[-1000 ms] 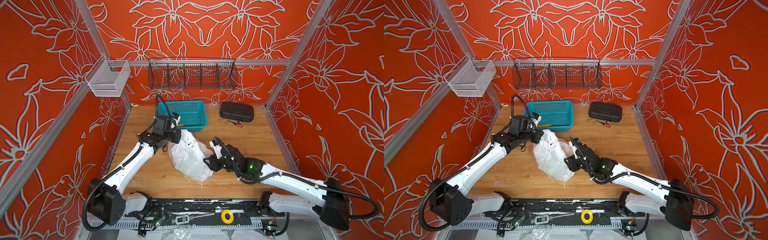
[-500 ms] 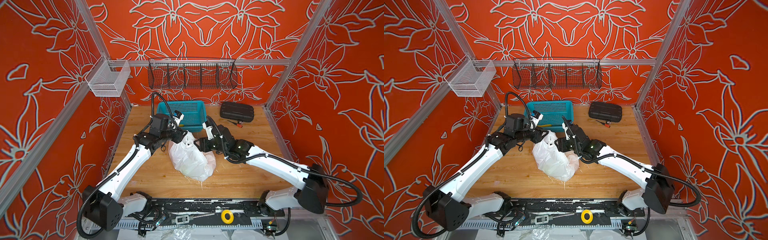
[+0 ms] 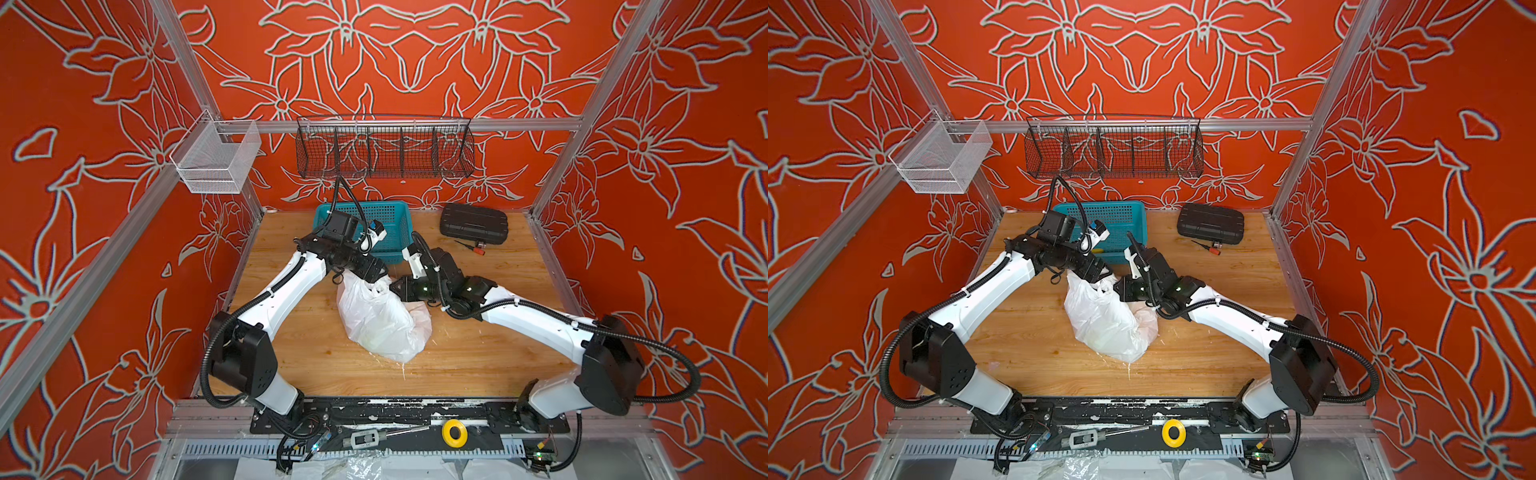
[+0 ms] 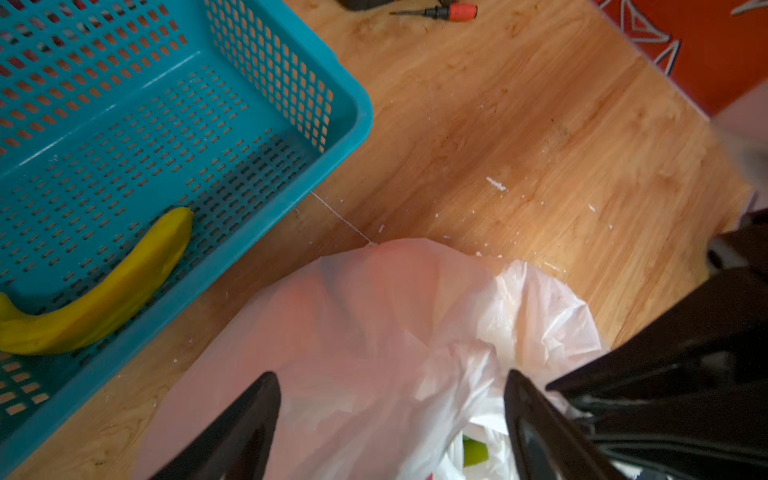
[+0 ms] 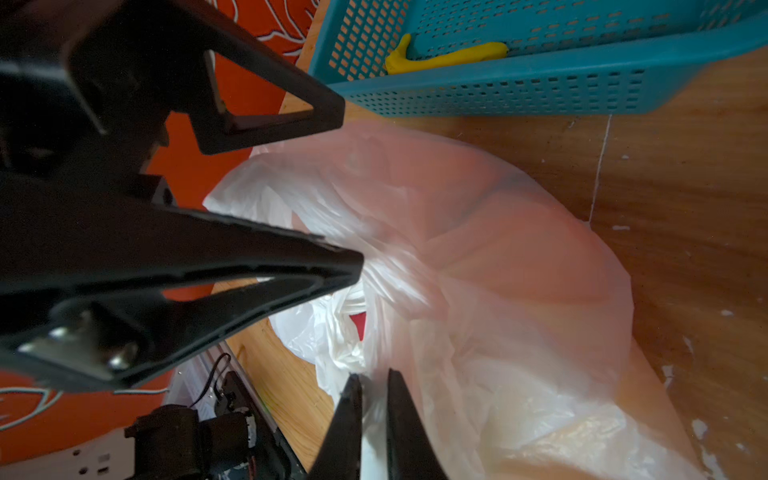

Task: Untie the knot of the plastic bag and take out the fruit

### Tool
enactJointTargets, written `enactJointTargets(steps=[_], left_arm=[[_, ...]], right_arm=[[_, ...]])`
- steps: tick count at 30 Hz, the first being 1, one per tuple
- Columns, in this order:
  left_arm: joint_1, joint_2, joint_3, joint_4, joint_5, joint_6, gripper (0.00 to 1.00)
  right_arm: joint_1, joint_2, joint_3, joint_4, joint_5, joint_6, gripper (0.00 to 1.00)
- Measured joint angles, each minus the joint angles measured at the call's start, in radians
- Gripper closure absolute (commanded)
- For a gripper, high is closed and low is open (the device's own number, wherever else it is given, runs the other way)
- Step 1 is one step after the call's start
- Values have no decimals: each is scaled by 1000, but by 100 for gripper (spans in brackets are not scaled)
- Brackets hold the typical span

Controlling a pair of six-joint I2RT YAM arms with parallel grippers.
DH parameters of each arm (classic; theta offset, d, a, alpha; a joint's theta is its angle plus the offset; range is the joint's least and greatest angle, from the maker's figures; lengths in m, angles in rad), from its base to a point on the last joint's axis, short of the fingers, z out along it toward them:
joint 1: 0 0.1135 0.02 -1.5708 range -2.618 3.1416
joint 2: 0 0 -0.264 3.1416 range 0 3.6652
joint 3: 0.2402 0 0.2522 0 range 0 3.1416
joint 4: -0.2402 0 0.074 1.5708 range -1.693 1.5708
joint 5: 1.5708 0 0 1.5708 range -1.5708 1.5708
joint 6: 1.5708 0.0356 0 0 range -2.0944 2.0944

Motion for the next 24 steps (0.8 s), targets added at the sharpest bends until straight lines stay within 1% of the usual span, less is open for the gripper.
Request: enactJointTargets(steps=[2, 4, 7, 10, 11, 15, 20, 22, 24], left_arm=[[0, 8, 7, -24, -3, 6, 34], [0, 10, 9, -37, -10, 12, 45], [0, 10, 9, -43, -34, 1, 69], [0, 10, 9, -39, -71, -26, 82], [0, 10, 9, -37, -83, -42, 85], [0, 10, 9, -20, -140, -98, 85], [5, 8, 9, 23, -205, -200, 85], [13, 0, 8, 47, -201, -238, 84], [23, -18, 2, 78, -182, -277, 84]], right_arm=[[0, 0, -5, 5, -6, 2, 92], [0, -2, -8, 9, -6, 3, 93], [0, -7, -13, 13, -6, 3, 95], [0, -17, -19, 15, -4, 3, 96], [0, -26, -26, 19, -4, 3, 96], [0, -90, -84, 48, -1, 2, 96], [2, -229, -205, 103, 3, -8, 95], [9, -282, -256, 125, 3, -13, 93], [24, -324, -309, 154, -6, -20, 87]])
